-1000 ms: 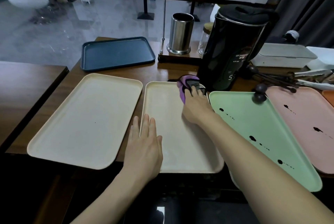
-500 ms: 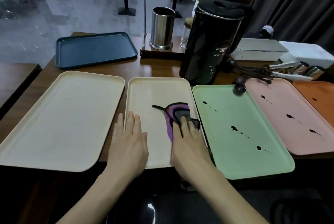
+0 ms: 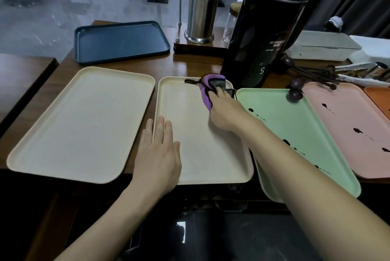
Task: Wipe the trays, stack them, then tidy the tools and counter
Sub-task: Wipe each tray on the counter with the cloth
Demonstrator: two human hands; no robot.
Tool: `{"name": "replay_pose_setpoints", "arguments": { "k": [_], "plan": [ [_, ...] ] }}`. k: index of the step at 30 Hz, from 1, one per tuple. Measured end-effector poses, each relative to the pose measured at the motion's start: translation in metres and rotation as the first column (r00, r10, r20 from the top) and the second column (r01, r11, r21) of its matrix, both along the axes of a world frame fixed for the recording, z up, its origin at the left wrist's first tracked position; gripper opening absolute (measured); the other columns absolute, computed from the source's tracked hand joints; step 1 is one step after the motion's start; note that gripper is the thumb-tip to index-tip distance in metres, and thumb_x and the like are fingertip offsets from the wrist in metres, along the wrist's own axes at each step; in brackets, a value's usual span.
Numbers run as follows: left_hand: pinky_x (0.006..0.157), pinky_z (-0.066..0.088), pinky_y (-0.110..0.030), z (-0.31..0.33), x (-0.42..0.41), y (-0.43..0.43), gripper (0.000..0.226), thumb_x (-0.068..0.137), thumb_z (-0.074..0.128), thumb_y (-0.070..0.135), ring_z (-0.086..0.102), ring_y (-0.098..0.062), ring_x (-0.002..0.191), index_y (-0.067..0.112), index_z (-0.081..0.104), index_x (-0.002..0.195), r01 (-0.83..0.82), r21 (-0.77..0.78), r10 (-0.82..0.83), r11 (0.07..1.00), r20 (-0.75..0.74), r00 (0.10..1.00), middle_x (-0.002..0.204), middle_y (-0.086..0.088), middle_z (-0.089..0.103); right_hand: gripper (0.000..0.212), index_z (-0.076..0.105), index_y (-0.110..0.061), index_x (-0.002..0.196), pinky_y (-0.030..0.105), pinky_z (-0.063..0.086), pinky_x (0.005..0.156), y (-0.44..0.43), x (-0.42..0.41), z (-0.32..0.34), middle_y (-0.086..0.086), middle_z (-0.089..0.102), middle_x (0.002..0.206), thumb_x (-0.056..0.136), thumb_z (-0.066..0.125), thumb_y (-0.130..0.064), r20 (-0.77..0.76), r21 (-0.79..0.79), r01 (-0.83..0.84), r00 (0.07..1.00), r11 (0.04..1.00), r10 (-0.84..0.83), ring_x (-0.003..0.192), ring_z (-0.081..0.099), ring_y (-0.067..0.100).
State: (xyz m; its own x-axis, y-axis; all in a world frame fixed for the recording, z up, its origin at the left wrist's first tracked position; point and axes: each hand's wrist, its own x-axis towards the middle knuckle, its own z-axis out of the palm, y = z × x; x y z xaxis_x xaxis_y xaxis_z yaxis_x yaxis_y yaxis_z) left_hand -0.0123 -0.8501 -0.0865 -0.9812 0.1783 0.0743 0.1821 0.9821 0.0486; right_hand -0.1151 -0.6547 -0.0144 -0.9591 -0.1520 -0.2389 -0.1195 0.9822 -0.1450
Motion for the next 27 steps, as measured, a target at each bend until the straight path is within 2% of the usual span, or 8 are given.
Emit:
{"name": "replay_pose_setpoints", "arguments": {
  "k": [6, 10, 13, 16, 18, 21, 24, 27],
  "plan": [
    [0.126, 0.009, -0.05, 0.003, 0.0, 0.0, 0.071, 0.102, 0.003, 0.037, 0.004, -0.036, 0.157, -0.003, 0.013, 0.16, -0.027, 0.026, 0.026, 0.999, 0.026, 0.999, 0.168, -0.021, 0.014, 0.068, 0.018, -0.01, 0.158, 0.039, 0.008, 0.122, 0.001, 0.12, 0.003, 0.015, 0.006, 0.167, 0.095, 0.042, -0.012, -0.017, -0.037, -0.106, 0.994, 0.994, 0.105, 0.153, 0.009, 0.034],
    [0.125, 0.009, -0.05, -0.003, -0.003, -0.001, 0.074, 0.099, -0.005, 0.037, 0.001, -0.035, 0.157, -0.002, 0.009, 0.16, -0.031, 0.024, 0.03, 0.999, 0.042, 0.999, 0.169, -0.02, 0.012, 0.063, 0.014, -0.015, 0.159, 0.033, 0.005, 0.123, 0.006, 0.16, 0.002, 0.009, 0.002, 0.168, 0.101, 0.038, -0.015, -0.024, -0.05, -0.178, 0.984, 0.983, 0.177, 0.154, 0.004, 0.028],
    [0.126, 0.011, -0.049, 0.008, 0.001, 0.001, 0.07, 0.102, 0.005, 0.039, 0.004, -0.033, 0.157, 0.001, 0.014, 0.16, -0.063, 0.126, 0.057, 0.99, 0.05, 0.997, 0.169, -0.017, 0.012, 0.063, 0.013, -0.018, 0.16, 0.037, 0.011, 0.125, 0.009, 0.151, 0.0, 0.009, 0.002, 0.168, 0.101, 0.037, -0.018, -0.015, -0.055, -0.222, 0.975, 0.974, 0.221, 0.155, 0.004, 0.029],
    [0.127, 0.013, -0.043, 0.026, 0.015, 0.003, 0.062, 0.106, 0.035, 0.034, 0.012, -0.031, 0.156, 0.005, 0.022, 0.159, -0.123, 0.329, 0.116, 0.936, 0.041, 0.992, 0.169, -0.013, 0.014, 0.064, 0.018, -0.018, 0.158, 0.039, 0.018, 0.123, 0.015, 0.14, -0.005, 0.009, 0.006, 0.167, 0.098, 0.037, -0.017, -0.028, -0.062, -0.261, 0.965, 0.963, 0.26, 0.153, 0.009, 0.029],
    [0.126, 0.008, -0.036, 0.033, 0.03, 0.004, 0.073, 0.104, 0.044, 0.036, 0.008, -0.025, 0.156, 0.006, 0.011, 0.162, -0.177, 0.409, 0.175, 0.895, 0.044, 0.984, 0.171, -0.012, 0.004, 0.065, 0.02, -0.017, 0.157, 0.041, 0.021, 0.121, 0.018, 0.133, -0.007, 0.01, 0.01, 0.166, 0.094, 0.032, -0.02, -0.049, -0.037, -0.302, 0.953, 0.953, 0.3, 0.151, 0.013, 0.03],
    [0.124, -0.001, -0.03, 0.032, 0.042, 0.006, 0.083, 0.102, 0.042, 0.046, 0.001, -0.017, 0.157, 0.009, -0.001, 0.163, -0.232, 0.413, 0.221, 0.881, 0.073, 0.972, 0.171, -0.009, -0.002, 0.065, 0.018, -0.014, 0.158, 0.04, 0.017, 0.122, 0.014, 0.109, -0.003, 0.013, 0.007, 0.166, 0.095, 0.031, -0.021, -0.03, -0.017, -0.338, 0.941, 0.941, 0.338, 0.151, 0.011, 0.032],
    [0.126, 0.003, -0.033, 0.031, 0.039, 0.001, 0.089, 0.094, 0.033, 0.057, 0.003, -0.015, 0.157, 0.01, 0.003, 0.163, -0.219, 0.378, 0.21, 0.899, 0.066, 0.976, 0.171, -0.007, 0.006, 0.062, 0.019, -0.013, 0.158, 0.041, 0.017, 0.121, 0.003, 0.062, 0.001, 0.012, 0.006, 0.167, 0.099, 0.037, -0.016, -0.024, -0.025, -0.34, 0.94, 0.94, 0.339, 0.151, 0.011, 0.033],
    [0.127, 0.006, -0.033, 0.028, 0.038, -0.006, 0.091, 0.091, 0.035, 0.059, 0.003, -0.011, 0.157, 0.012, 0.006, 0.163, -0.177, 0.371, 0.166, 0.912, 0.063, 0.984, 0.171, -0.005, 0.01, 0.06, 0.024, -0.016, 0.157, 0.043, 0.022, 0.118, -0.017, 0.013, -0.001, 0.007, 0.012, 0.166, 0.099, 0.038, -0.014, -0.059, -0.06, -0.329, 0.944, 0.942, 0.326, 0.15, 0.016, 0.032]
  ]
}}
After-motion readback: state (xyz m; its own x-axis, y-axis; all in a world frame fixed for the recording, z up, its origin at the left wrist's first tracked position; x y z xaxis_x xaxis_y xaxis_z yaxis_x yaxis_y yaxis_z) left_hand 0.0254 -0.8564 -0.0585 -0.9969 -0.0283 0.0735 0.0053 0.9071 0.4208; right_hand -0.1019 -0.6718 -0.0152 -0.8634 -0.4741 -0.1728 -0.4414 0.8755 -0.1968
